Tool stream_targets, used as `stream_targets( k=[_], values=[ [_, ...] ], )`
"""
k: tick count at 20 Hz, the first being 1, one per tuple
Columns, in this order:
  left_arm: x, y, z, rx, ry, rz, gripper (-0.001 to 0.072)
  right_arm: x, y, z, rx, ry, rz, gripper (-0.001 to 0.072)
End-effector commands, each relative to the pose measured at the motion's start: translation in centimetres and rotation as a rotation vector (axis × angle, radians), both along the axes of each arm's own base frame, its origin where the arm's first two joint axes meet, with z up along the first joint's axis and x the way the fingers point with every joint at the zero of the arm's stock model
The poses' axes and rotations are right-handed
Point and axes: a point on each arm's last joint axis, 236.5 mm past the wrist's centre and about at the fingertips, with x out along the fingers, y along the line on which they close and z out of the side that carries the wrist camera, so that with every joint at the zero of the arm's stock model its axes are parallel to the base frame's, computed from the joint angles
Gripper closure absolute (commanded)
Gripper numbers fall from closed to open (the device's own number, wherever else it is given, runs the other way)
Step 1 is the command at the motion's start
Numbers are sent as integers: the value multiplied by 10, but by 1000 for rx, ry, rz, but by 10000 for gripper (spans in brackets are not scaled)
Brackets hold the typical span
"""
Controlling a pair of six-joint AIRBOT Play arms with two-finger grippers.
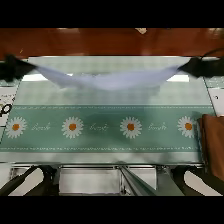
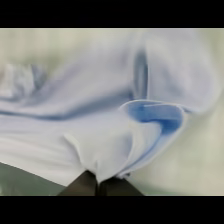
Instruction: Fold the shirts.
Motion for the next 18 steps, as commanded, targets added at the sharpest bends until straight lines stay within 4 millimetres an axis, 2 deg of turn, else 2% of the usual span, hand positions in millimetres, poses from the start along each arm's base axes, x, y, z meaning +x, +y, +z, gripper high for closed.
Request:
stream_targets(
  k=[1,3,5,7,8,11,13,16,18],
  values=[
    [-33,-18,172,110,-423,17,686,-34,-14,178,-168,-400,-87,692],
    [-68,-31,244,185,-619,34,687,-72,-13,254,-222,-582,-127,692],
    [-105,-42,291,244,-752,69,687,-113,-8,303,-261,-715,-147,692],
    [-140,-41,321,341,-850,157,687,-148,-3,329,-286,-800,-162,692],
    [-157,-37,332,402,-891,216,687,-165,-4,335,-311,-825,-181,692],
    [-209,-20,346,569,-947,402,686,-208,-6,336,-364,-834,-218,692],
    [-240,-12,348,622,-952,494,687,-231,-7,321,-395,-779,-226,692],
    [-271,5,330,652,-876,558,687,-248,-21,294,-416,-685,-290,691],
    [-270,14,307,648,-792,536,686,-245,-22,271,-402,-616,-283,691]
  ],
)
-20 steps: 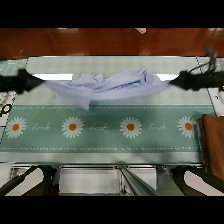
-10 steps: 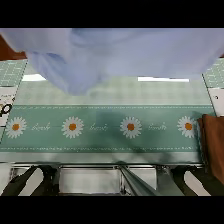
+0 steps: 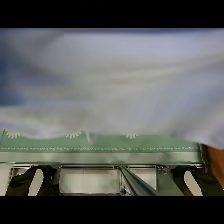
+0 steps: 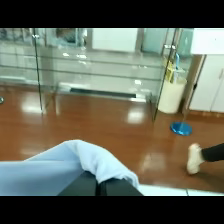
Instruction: Fold the shirts.
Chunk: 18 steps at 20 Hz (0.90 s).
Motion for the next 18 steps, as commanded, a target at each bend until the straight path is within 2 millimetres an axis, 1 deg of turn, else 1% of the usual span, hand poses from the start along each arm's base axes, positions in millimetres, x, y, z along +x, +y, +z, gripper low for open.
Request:
stream_targets(
  k=[1,3,5,6,8,10,12,14,15,17,18],
  values=[
    [-9,31,-37,-31,125,97,686,-2,-4,-43,34,132,-19,692],
    [23,41,-76,-42,263,110,686,21,12,-77,80,234,72,692],
    [68,48,-127,-78,423,101,686,47,26,-119,135,343,156,692],
    [94,49,-157,-102,512,82,686,63,28,-144,163,400,180,692],
    [146,42,-209,-169,643,11,687,102,25,-196,223,491,194,691],
    [199,33,-256,-273,725,-60,686,143,18,-259,292,597,193,692],
    [250,28,-303,-341,808,-88,686,182,17,-313,357,683,212,691],
    [298,28,-352,-370,878,-79,686,223,17,-354,425,738,238,692],
    [321,29,-380,-385,914,-68,686,245,16,-376,453,753,249,692],
    [355,31,-433,-410,994,-53,686,286,7,-415,504,786,227,691],
    [369,31,-459,-443,1044,-45,686,308,1,-430,529,796,212,692]
  ],
)
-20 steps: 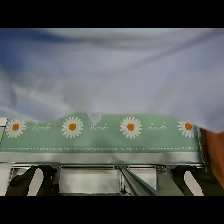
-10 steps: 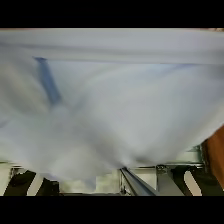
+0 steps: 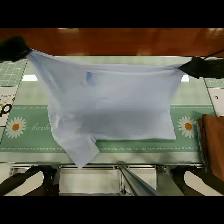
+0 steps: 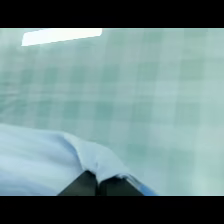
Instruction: Fold the shirts.
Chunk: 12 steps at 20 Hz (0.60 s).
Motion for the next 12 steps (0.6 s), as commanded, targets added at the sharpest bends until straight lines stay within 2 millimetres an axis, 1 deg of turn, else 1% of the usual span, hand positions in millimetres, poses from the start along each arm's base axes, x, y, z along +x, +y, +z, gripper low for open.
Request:
stream_targets(
  k=[1,3,4,6,7,9,12],
  values=[
    [57,0,-98,-83,152,52,686,73,-12,-68,83,52,-51,692],
    [74,0,-132,-135,226,90,686,106,-16,-86,137,81,-73,692],
    [80,-2,-143,-156,245,93,686,119,-17,-93,162,97,-84,692],
    [88,-10,-157,-195,273,87,686,136,-18,-105,194,125,-100,692],
    [88,-13,-164,-203,288,84,686,140,-18,-110,204,138,-100,692],
    [85,-16,-173,-199,316,67,686,140,-15,-116,209,159,-79,691],
    [74,-19,-173,-200,356,45,686,126,-9,-118,207,197,-23,691]
  ],
)
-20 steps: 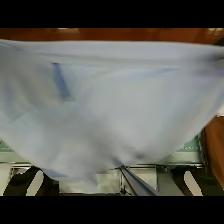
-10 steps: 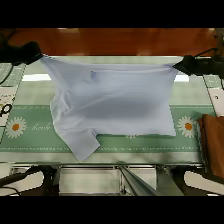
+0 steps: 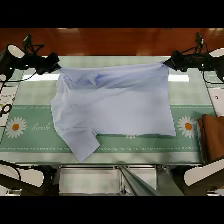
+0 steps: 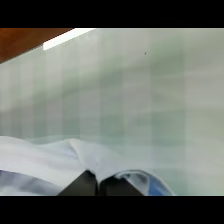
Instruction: Fold the shirts.
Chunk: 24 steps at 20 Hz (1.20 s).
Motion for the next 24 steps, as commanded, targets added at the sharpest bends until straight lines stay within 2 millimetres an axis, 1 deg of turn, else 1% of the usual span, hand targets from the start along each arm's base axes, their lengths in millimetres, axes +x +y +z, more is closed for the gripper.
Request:
stream_targets(
  k=[1,3,4,5,7,8,11,12,14,15,18,19,20,21,22,23,24],
  values=[
    [-16,-7,-5,2,56,-80,686,-13,7,-7,26,53,74,691],
    [-39,-8,2,34,84,-198,686,-34,6,-4,41,95,139,691],
    [-52,-7,2,39,118,-239,686,-46,5,-6,43,130,172,691],
    [-67,-6,-1,32,165,-278,686,-61,4,-16,16,186,212,691],
    [-96,-1,-13,7,255,-319,686,-88,-2,-41,-48,304,251,691],
    [-110,2,-21,-14,303,-320,686,-97,-4,-51,-71,340,264,691],
    [-154,-3,-51,-69,448,-370,686,-111,-3,-69,-66,393,267,691],
    [-164,-6,-60,-82,478,-372,686,-114,-4,-74,-68,406,263,691],
    [-174,-8,-73,-94,507,-370,686,-119,-8,-83,-79,446,248,691],
    [-177,-8,-76,-98,517,-369,686,-120,-10,-86,-82,461,232,691],
    [-177,-8,-76,-97,518,-369,686,-120,-10,-86,-80,465,229,689],
    [-178,-8,-76,-101,524,-365,674,-120,-10,-85,-75,473,219,600],
    [-180,-9,-74,-107,537,-360,558,-122,-9,-85,-60,499,197,358],
    [-184,-10,-70,-113,553,-378,256,-126,-9,-81,-50,517,203,293],
    [-189,-6,-64,-110,574,-395,203,-131,-11,-74,-42,528,218,292],
    [-191,-3,-56,-112,578,-403,203,-137,-17,-64,-43,532,225,292],
    [-191,2,-45,-108,558,-394,203,-144,-29,-54,-68,535,219,292]
  ],
)
